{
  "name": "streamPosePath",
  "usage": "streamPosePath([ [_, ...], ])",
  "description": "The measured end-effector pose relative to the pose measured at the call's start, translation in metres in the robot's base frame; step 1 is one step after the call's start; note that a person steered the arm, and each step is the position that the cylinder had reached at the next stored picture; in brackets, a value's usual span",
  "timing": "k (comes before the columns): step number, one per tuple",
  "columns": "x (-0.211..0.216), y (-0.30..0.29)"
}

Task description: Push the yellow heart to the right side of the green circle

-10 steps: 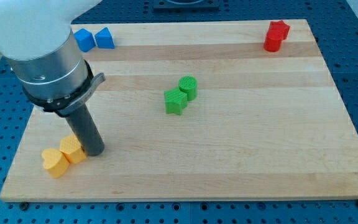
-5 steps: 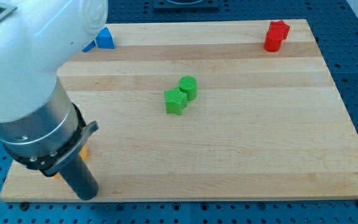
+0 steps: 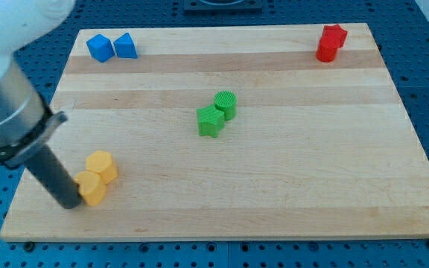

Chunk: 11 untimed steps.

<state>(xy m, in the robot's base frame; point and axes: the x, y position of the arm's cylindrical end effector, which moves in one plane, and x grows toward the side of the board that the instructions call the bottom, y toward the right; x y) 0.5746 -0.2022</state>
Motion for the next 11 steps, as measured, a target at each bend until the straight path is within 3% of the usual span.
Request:
streamPosePath([
  [4, -0.031, 0.126],
  [7, -0.085, 0.230],
  [9, -0.095, 0.225],
  [11, -0.095, 0.179],
])
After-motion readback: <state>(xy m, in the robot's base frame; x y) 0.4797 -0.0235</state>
